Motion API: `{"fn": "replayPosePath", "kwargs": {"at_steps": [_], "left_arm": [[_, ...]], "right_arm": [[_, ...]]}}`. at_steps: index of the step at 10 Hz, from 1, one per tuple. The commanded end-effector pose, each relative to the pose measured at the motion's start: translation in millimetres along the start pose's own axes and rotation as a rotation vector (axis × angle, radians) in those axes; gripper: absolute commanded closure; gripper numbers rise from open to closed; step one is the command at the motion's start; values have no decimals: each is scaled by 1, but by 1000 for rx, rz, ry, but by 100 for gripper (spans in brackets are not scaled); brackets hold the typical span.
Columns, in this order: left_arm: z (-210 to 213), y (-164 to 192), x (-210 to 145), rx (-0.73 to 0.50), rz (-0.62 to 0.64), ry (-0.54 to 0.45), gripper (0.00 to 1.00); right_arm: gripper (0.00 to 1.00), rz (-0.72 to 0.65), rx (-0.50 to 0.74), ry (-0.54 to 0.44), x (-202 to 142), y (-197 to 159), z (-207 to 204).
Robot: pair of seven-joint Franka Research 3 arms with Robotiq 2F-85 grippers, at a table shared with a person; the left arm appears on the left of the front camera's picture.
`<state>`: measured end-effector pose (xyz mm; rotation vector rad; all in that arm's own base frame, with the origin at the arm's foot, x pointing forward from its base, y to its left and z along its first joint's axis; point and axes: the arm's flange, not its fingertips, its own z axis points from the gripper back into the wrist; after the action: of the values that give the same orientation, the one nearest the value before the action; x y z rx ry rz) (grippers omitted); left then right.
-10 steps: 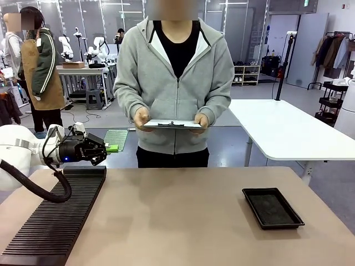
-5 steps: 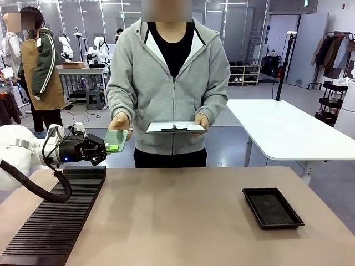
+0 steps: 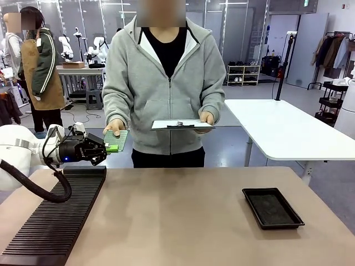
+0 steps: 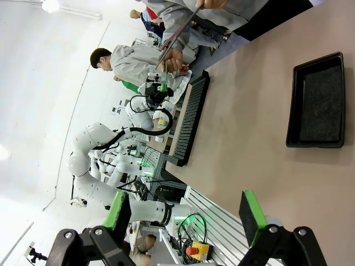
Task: Inspect the PCB.
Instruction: Release the Blank PCB you were holding.
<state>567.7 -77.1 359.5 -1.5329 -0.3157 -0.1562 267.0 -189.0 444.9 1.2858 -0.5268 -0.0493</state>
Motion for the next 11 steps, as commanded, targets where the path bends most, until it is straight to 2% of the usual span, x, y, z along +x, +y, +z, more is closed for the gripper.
{"fn": "replayPosePath", "kwargs": {"at_steps": [1,11], "left_arm": [[-1,-2,0,5,-8,10,96],[-1,-2,0,5,-8,10,96]], "right_arm": [[0,18,13,-6,0,1,1],[0,18,13,-6,0,1,1]]}}
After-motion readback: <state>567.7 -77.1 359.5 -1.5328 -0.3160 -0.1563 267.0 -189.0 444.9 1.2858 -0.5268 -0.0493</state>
